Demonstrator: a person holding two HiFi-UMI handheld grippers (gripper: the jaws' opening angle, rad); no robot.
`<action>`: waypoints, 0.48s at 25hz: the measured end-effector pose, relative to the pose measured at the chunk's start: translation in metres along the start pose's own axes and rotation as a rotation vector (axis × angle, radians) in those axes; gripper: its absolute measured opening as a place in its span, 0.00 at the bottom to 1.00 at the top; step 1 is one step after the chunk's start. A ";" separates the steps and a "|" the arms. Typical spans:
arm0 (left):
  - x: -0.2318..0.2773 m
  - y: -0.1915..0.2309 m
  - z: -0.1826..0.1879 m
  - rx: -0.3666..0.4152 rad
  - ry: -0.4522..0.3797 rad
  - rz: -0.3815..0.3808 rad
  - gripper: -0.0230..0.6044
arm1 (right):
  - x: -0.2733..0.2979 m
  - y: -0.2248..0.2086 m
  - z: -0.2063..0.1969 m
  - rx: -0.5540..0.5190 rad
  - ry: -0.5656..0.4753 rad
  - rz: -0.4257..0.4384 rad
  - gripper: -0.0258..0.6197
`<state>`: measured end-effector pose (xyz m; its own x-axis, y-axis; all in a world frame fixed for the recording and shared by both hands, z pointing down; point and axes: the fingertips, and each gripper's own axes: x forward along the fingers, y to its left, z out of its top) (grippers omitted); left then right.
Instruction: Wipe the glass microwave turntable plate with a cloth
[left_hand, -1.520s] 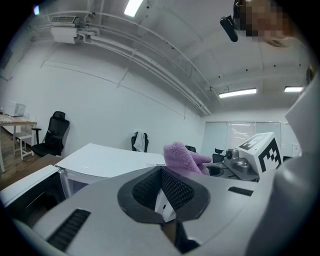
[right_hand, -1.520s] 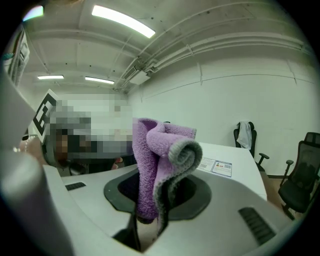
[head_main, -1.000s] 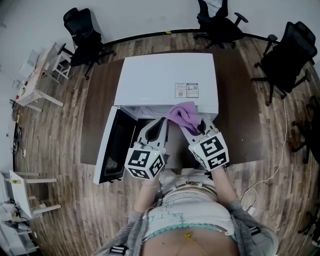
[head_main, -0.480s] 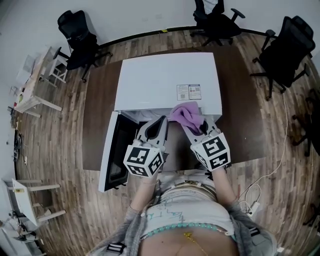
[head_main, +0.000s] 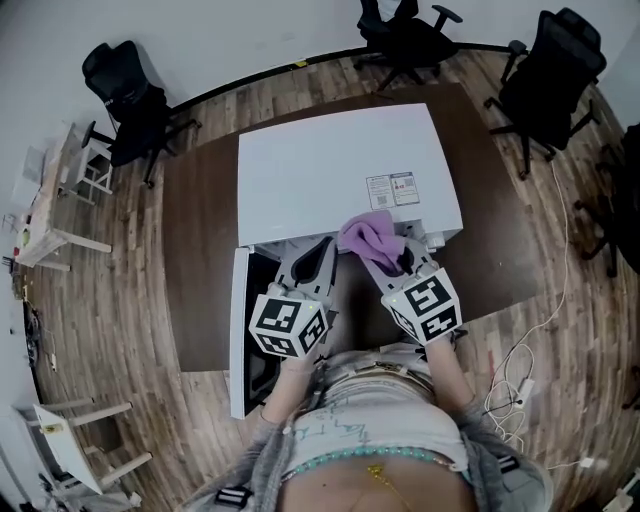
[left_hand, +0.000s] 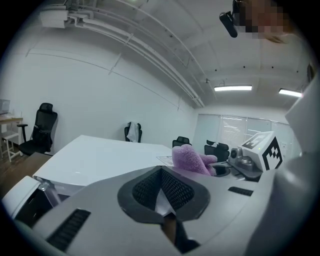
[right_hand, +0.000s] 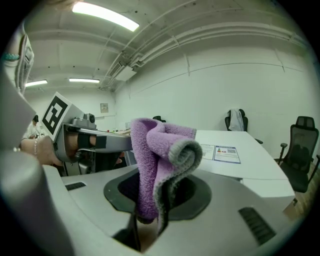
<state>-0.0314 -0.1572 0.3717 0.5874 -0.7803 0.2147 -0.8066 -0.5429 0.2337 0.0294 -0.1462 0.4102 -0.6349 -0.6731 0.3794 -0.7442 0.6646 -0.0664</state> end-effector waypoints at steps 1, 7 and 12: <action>0.000 0.003 -0.002 -0.007 0.006 -0.012 0.05 | 0.003 0.003 -0.001 -0.002 0.008 -0.004 0.22; 0.001 0.015 -0.013 -0.034 0.034 -0.071 0.05 | 0.017 0.009 -0.005 -0.005 0.038 -0.033 0.22; 0.002 0.022 -0.021 -0.021 0.056 -0.078 0.05 | 0.016 0.002 -0.007 0.004 0.044 -0.070 0.22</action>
<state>-0.0471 -0.1642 0.3971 0.6516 -0.7171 0.2472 -0.7570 -0.5942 0.2718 0.0194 -0.1536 0.4222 -0.5713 -0.7032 0.4232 -0.7875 0.6149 -0.0413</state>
